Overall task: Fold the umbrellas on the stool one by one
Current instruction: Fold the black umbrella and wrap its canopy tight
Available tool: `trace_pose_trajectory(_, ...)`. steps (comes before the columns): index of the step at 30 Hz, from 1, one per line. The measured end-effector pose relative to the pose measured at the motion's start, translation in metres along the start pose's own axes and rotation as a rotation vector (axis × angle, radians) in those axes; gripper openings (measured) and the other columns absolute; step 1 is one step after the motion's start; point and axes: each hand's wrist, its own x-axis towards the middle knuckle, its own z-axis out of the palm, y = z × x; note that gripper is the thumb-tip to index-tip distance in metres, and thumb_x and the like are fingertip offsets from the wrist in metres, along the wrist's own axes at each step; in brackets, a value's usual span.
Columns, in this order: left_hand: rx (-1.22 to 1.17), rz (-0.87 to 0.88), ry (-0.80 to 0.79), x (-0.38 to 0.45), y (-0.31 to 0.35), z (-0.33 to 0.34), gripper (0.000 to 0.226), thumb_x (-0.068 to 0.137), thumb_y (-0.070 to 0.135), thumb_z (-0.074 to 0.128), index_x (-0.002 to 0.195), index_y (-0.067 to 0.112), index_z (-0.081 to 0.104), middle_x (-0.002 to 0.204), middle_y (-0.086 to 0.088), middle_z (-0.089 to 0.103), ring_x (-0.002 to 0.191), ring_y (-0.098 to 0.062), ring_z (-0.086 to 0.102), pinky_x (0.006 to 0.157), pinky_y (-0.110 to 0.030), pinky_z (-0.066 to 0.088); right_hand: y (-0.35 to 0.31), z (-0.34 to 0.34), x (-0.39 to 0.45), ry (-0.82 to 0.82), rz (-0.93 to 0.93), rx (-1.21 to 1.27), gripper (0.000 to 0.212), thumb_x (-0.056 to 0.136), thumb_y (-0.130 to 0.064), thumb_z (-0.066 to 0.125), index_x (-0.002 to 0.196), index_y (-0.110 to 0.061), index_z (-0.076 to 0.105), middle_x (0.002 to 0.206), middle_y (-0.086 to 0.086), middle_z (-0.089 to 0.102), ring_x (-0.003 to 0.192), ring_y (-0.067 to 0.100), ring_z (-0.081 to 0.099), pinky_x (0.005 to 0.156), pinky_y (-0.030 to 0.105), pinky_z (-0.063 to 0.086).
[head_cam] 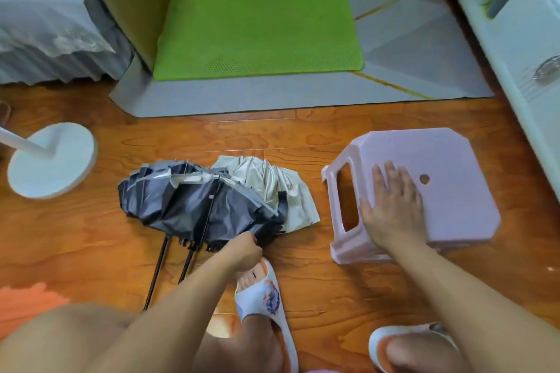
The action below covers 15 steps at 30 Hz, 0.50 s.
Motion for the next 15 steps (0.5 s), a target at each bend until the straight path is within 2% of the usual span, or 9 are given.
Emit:
trace_pose_trajectory(3,-0.066,-0.015,0.108,0.030,0.005,0.002,0.036,0.095,0.019,0.052,0.129,0.008,0.054,0.128,-0.017,0.063,0.116,-0.035,0.060,0.087,-0.034,0.046,0.001,0.002,0.004,0.015,0.009,-0.006,0.073,0.100,-0.052,0.039,0.161,-0.020,0.014,0.168,0.010,0.012,0.155,0.033,0.011,0.122,0.051,0.019)
trace_pose_trajectory(8,-0.290,-0.185,0.249,0.047,-0.009,0.025,0.048,0.098,0.023,0.050,0.143,0.011,0.040,0.140,-0.021,0.048,0.119,-0.039,0.054,0.096,-0.044,0.045,0.003,0.007,0.008,0.015,0.010,0.000,0.074,0.098,-0.050,0.041,0.161,-0.020,0.014,0.168,0.009,0.012,0.155,0.033,0.011,0.121,0.053,0.022)
trace_pose_trajectory(11,-0.190,-0.196,0.326,0.039,-0.020,0.035,0.063,0.096,0.026,0.055,0.153,0.017,0.028,0.150,-0.020,0.029,0.133,-0.041,0.040,0.106,-0.050,0.040,0.003,0.009,0.008,0.027,0.019,0.007,0.073,0.099,-0.049,0.039,0.161,-0.020,0.014,0.169,0.009,0.012,0.155,0.033,0.010,0.121,0.054,0.023)
trace_pose_trajectory(15,0.063,-0.142,0.537,0.048,-0.029,0.024,0.070,0.090,0.028,0.067,0.149,0.022,0.030,0.156,-0.022,0.017,0.139,-0.042,0.025,0.103,-0.055,0.042,0.000,0.011,0.009,0.062,0.031,0.014,0.074,0.094,-0.050,0.030,0.160,-0.020,0.019,0.168,0.009,0.014,0.155,0.033,0.012,0.119,0.055,0.024)
